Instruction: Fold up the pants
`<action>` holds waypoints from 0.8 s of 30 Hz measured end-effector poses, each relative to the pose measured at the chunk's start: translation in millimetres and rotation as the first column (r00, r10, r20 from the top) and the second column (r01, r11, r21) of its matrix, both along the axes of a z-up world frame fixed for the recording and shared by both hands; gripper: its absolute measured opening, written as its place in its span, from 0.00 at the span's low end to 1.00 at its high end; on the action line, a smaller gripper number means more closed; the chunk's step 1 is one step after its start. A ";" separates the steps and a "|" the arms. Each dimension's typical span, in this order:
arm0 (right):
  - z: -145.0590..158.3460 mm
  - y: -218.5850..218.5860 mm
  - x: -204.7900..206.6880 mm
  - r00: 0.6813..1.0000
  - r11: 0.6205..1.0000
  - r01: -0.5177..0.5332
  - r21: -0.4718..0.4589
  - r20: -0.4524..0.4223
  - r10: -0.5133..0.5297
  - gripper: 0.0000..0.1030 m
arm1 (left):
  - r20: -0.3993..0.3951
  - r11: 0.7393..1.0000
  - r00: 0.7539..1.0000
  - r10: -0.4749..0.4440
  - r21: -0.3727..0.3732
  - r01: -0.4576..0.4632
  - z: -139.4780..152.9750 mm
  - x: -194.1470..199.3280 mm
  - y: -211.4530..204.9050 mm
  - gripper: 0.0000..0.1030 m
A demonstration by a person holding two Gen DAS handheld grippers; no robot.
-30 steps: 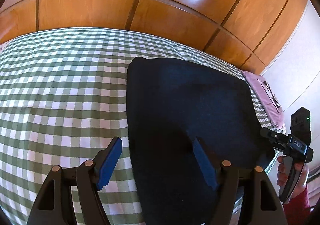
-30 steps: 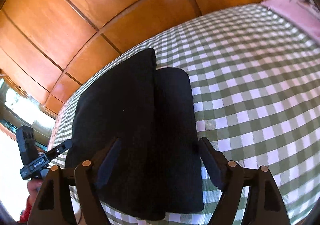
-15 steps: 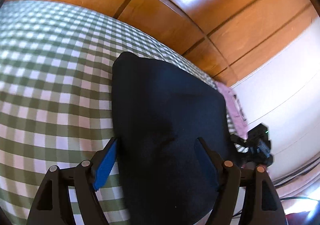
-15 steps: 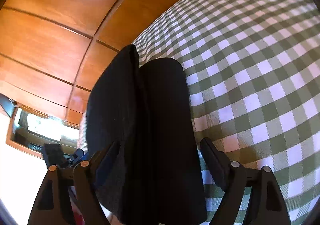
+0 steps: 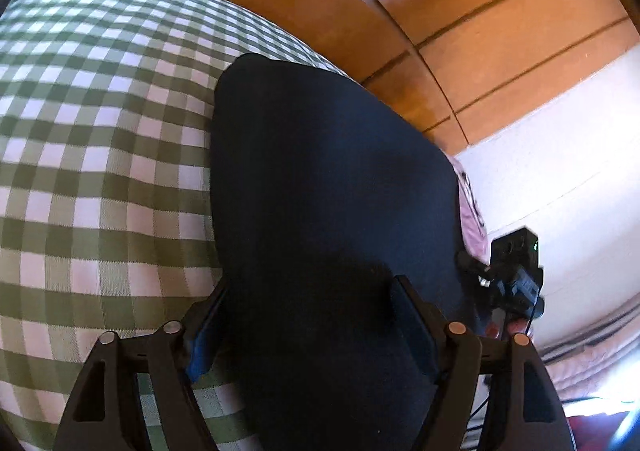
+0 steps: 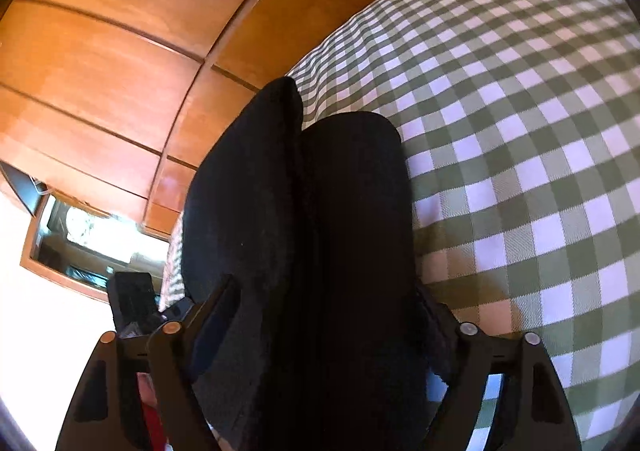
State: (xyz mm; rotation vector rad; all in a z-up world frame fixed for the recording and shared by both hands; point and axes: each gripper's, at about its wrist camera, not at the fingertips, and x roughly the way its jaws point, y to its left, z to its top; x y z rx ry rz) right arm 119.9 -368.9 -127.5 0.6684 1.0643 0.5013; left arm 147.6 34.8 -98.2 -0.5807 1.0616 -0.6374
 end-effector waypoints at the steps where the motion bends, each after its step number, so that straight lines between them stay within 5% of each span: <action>1: 0.4 2.0 -0.7 1.000 1.000 -0.003 -0.030 0.010 0.004 0.68 | 0.015 1.000 1.000 0.005 0.003 -0.005 2.1 -2.4 -0.6 0.65; 8: 10.6 13.5 -6.3 0.996 0.996 -0.001 -0.084 0.084 0.008 0.53 | 0.139 0.996 0.990 0.008 0.091 -0.021 36.7 -11.6 -11.8 0.45; 15: 35.6 22.6 8.8 0.978 0.997 0.005 -0.077 0.208 0.011 0.49 | 0.280 0.983 0.960 -0.001 0.177 -0.050 74.8 6.0 -17.3 0.44; 24: 55.5 34.0 94.9 0.953 0.995 0.040 -0.092 0.304 -0.010 0.48 | 0.318 0.960 0.948 0.030 0.254 -0.116 84.0 94.5 -23.6 0.44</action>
